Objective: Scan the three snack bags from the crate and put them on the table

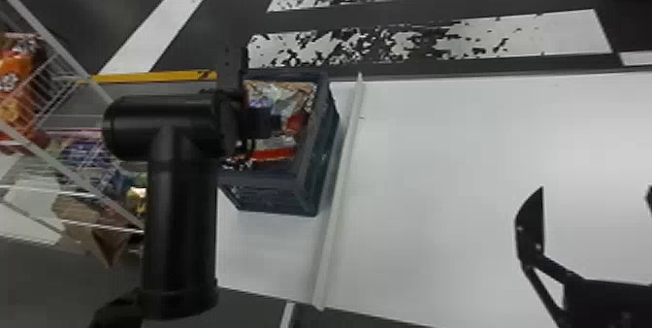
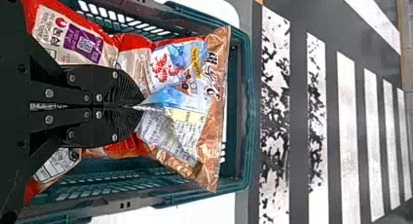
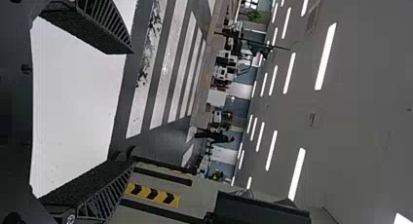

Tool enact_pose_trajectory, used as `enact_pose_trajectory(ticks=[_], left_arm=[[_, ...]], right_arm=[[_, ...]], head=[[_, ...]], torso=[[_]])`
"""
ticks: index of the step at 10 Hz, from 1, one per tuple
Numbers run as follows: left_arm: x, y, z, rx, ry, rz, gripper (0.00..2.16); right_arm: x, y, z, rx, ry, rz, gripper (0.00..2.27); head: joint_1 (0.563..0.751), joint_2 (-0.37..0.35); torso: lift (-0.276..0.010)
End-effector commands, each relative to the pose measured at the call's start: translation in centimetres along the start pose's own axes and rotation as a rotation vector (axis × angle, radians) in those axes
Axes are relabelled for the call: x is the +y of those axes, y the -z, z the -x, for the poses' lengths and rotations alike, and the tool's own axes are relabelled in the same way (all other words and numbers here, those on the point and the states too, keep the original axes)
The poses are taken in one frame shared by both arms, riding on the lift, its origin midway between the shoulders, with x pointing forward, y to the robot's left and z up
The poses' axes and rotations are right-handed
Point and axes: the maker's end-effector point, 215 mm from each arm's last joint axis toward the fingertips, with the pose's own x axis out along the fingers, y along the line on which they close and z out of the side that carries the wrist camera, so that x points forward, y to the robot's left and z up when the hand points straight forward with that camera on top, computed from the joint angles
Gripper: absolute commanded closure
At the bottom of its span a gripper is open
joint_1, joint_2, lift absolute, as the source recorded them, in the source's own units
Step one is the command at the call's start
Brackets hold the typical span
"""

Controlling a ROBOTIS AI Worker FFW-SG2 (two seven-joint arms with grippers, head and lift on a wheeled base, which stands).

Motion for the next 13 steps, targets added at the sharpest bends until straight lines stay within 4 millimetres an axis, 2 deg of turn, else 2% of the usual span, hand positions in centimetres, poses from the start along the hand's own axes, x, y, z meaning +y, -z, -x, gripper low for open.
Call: enact_pose_trajectory(ticks=[1,3,6,10,12,13], left_arm=[[-0.2,-0.9,1.0,-0.033,0.003,-0.003,2.13],[-0.1,-1.9,2.1,-0.072,-0.008,-0.01,2.13],[1.2,-2.7,3.7,-0.114,-0.067,-0.031,2.13],[1.7,-4.7,7.7,-0.215,-0.072,-0.022,2.13],[0.2,-5.9,10.2,-0.28,-0.007,0.0,2.13],[-1.6,-6.1,11.5,-0.297,0.053,0.005,2.13]], right_arm=[[0.0,0.1,0.1,0.002,0.003,0.001,0.07],[-0.1,0.1,0.3,0.002,0.009,0.003,0.07],[-0.1,0.1,0.3,0.005,0.011,0.002,0.07],[-0.4,-0.2,0.1,0.001,0.017,0.005,0.07],[-0.9,-0.6,0.2,-0.003,0.028,0.008,0.07],[-1.5,-0.9,0.2,-0.007,0.04,0.01,0.07]], head=[[0.695,0.3],[0.695,0.297],[0.695,0.302],[0.695,0.314],[0.695,0.311],[0.695,0.298]], torso=[[-0.094],[-0.094],[-0.094],[-0.094],[-0.094],[-0.094]])
